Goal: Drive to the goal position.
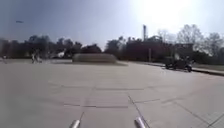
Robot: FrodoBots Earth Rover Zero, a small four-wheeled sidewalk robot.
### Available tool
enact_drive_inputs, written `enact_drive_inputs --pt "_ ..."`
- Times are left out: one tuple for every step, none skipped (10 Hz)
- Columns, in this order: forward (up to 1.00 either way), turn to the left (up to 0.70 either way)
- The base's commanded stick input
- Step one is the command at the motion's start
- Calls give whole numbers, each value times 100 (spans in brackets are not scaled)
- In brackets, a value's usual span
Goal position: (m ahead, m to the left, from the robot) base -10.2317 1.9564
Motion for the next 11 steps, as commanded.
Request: enact_drive_inputs --pt "100 7" --pt "100 38" --pt "100 24" --pt "100 10" --pt "100 0" --pt "100 0" --pt "100 0" --pt "100 0" --pt "100 0" --pt "100 0" --pt "100 0"
